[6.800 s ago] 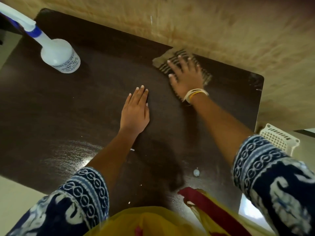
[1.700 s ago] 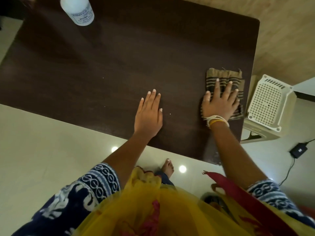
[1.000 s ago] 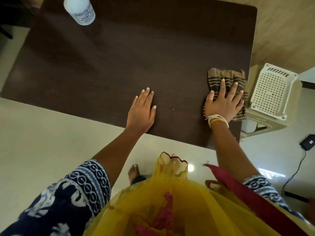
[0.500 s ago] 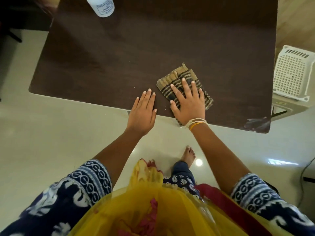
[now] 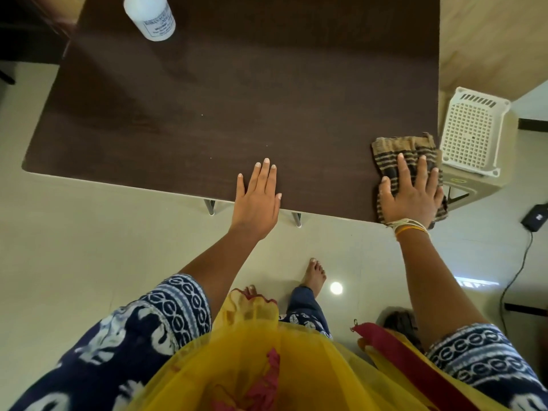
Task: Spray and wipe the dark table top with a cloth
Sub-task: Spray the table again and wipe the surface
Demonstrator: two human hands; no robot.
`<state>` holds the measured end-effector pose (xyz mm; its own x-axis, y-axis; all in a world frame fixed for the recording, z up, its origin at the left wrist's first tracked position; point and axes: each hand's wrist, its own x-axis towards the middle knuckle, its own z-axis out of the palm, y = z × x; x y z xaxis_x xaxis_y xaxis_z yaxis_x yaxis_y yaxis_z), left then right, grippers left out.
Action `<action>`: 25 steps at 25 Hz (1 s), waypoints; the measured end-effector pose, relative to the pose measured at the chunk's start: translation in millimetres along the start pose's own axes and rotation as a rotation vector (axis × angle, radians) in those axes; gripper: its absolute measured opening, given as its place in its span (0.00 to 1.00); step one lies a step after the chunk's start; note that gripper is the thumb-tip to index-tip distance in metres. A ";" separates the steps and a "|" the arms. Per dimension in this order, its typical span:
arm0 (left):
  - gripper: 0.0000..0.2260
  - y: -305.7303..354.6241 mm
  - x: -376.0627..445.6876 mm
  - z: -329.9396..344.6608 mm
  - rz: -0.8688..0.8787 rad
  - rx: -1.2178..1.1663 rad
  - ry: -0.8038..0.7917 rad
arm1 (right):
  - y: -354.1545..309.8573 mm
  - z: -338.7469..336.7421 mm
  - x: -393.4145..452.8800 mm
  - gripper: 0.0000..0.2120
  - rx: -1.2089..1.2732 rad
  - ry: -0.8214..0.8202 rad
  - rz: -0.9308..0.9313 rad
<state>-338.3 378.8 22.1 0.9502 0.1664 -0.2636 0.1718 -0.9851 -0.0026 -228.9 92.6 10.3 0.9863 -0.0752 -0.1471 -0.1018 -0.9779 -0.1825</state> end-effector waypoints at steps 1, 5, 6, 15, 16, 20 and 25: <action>0.27 2.0 0.0 -0.2 0.005 0.007 -0.003 | 3.1 -1.1 -0.3 0.30 0.012 -0.003 0.044; 0.27 3.0 -2.6 -0.5 -0.001 0.018 -0.005 | -9.4 7.2 -20.8 0.30 0.050 0.030 0.216; 0.27 2.4 -3.0 -0.6 0.003 0.013 -0.003 | -18.3 11.5 -28.8 0.30 0.062 0.040 0.248; 0.26 -48.3 -19.8 0.7 0.181 -0.029 -0.019 | -170.2 50.5 -90.9 0.30 0.059 0.041 0.058; 0.26 -59.3 -22.3 1.8 0.171 -0.031 -0.017 | -187.4 54.9 -96.0 0.30 0.047 0.026 0.002; 0.27 -107.7 -32.8 9.6 0.127 -0.039 -0.003 | -212.3 60.1 -93.7 0.30 -0.075 -0.063 -0.364; 0.26 -142.0 -34.0 13.3 0.144 -0.025 0.016 | -170.2 39.5 -28.0 0.29 -0.085 -0.019 -0.388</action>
<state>-398.4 512.4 18.6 0.9694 0.0246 -0.2441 0.0400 -0.9975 0.0585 -244.3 268.8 7.1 0.9468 0.3058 -0.1007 0.2898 -0.9457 -0.1471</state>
